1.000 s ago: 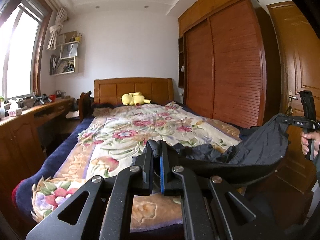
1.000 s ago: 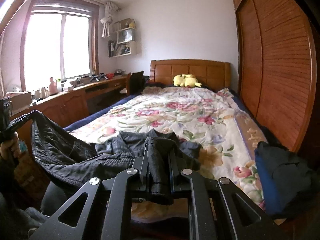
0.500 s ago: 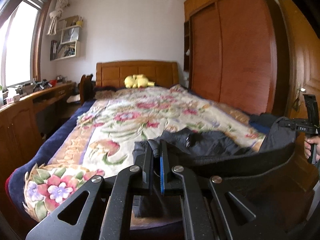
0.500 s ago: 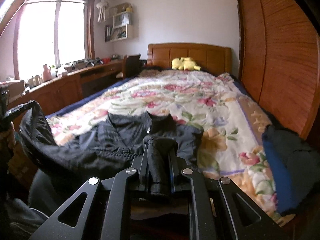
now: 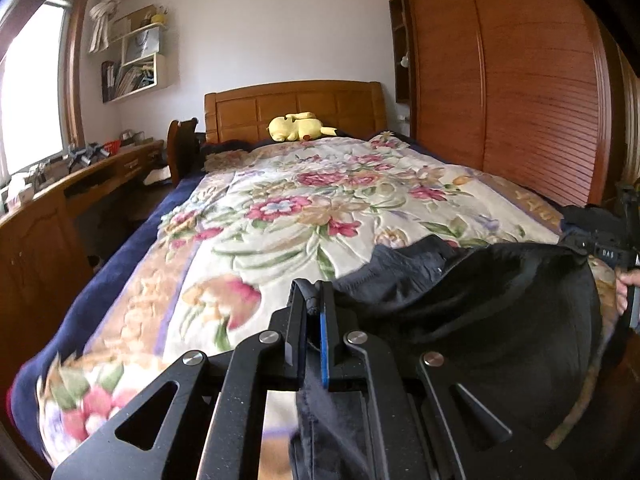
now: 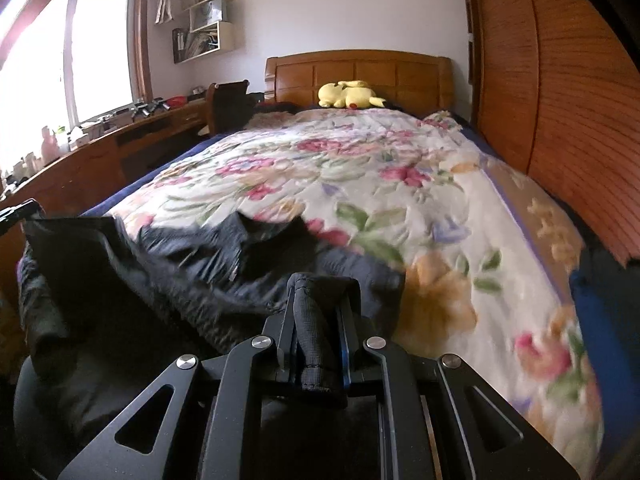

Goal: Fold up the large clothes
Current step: 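Lift the hem with both tools and fold it over toward the collar, then open both tools to release the folded hem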

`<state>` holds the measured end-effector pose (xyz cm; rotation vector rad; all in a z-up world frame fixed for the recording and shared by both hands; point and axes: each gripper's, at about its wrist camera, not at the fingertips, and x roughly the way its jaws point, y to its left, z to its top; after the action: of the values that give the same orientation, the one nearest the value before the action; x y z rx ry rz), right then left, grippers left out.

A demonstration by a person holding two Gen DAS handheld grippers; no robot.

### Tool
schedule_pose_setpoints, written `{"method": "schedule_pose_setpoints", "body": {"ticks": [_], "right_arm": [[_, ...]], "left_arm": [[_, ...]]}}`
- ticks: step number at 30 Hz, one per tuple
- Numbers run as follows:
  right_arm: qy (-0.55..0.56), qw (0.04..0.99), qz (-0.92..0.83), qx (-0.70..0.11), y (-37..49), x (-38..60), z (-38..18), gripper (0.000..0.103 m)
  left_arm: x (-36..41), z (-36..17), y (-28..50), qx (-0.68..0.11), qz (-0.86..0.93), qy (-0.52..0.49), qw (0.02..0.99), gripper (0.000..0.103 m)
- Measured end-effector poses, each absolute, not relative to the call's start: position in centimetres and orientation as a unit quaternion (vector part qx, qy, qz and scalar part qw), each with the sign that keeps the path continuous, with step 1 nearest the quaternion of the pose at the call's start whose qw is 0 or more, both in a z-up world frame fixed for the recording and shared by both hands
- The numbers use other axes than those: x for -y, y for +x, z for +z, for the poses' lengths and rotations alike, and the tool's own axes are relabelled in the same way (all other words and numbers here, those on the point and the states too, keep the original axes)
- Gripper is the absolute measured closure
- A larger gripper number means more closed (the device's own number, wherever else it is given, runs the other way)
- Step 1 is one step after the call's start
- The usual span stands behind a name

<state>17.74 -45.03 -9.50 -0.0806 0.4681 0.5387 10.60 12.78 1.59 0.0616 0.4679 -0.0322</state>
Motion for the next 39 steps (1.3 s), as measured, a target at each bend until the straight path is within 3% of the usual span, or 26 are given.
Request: {"method": "schedule_pose_setpoints", "body": {"ticks": [14,19,24,27,29,34,36,39], "right_arm": [[-0.063,0.952,0.208,-0.217,31.7,37.5,-4.7,0.088],[-0.059,0.947,0.2,-0.244,35.4,35.1,-5.9,0.086],[-0.04,0.927,0.225,-0.298,37.3,33.7,-8.4,0.07],[-0.042,0.932,0.211,-0.293,37.4,33.6,-8.8,0.053],[-0.043,0.931,0.211,-0.296,37.4,33.7,-8.8,0.048],[-0.063,0.924,0.211,-0.313,36.6,34.4,-9.6,0.046],[-0.065,0.921,0.212,-0.321,36.7,34.7,-9.8,0.045],[-0.069,0.913,0.211,-0.342,36.8,35.1,-10.5,0.045]], "left_arm": [[-10.9,4.5,23.4,-0.225,0.02,0.081,0.971,0.097],[-10.9,3.1,26.4,-0.243,0.022,0.083,0.966,0.097],[-10.9,0.8,27.7,-0.297,-0.007,0.052,0.954,0.097],[-10.4,0.1,26.4,-0.301,-0.015,0.059,0.952,0.089],[-10.1,-0.3,25.5,-0.303,-0.017,0.07,0.95,0.081],[-10.5,-0.5,23.4,-0.309,-0.037,0.048,0.949,0.063],[-10.6,-0.5,23.0,-0.313,-0.04,0.044,0.948,0.045],[-10.9,-0.7,22.0,-0.314,-0.046,0.036,0.948,0.037]]}}
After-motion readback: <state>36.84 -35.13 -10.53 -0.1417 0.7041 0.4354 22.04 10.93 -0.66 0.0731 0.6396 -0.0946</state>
